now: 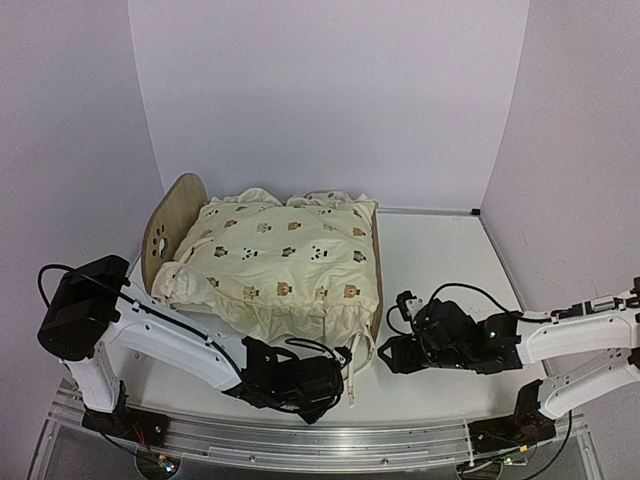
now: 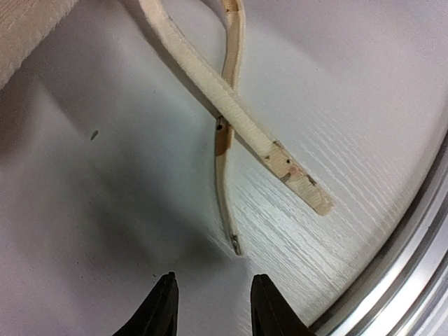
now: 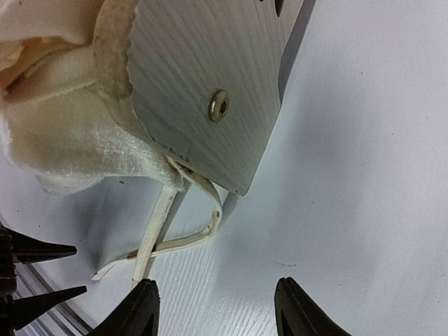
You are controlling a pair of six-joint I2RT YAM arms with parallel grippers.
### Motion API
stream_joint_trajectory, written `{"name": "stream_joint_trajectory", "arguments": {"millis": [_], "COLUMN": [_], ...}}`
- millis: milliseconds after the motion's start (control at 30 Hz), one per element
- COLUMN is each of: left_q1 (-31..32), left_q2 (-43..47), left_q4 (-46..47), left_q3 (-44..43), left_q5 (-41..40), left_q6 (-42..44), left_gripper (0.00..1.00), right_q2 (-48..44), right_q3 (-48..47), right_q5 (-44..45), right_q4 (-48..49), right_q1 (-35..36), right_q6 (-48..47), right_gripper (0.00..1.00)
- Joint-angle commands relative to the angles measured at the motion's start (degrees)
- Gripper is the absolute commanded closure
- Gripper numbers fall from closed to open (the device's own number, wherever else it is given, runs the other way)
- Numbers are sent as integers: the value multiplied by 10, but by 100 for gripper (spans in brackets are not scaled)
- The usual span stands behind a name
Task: Set up the pet bed
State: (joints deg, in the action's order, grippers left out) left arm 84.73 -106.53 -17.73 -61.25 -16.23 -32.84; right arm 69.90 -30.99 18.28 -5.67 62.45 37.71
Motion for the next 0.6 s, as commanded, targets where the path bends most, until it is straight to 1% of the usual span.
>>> {"name": "stream_joint_trajectory", "arguments": {"millis": [0,167,433,567], "left_q1": [-8,-12,-11,-11], "left_q2": [-24,-39,-33,-20], "left_q4": [29,48,41,44], "left_q3": [-15,-18,-24,-18], "left_q5": [-22,-9,19,22], "left_q6": [7,10,14,14], "left_gripper": [66,67,57,56], "right_q2": [7,11,10,8], "right_q3": [-19,-19,-19,-19], "right_q5": [2,1,3,3], "right_q4": [11,11,11,11], "right_q1": [2,2,2,2], "right_q6": [-1,0,-1,-1], "right_gripper": [42,42,42,42]}}
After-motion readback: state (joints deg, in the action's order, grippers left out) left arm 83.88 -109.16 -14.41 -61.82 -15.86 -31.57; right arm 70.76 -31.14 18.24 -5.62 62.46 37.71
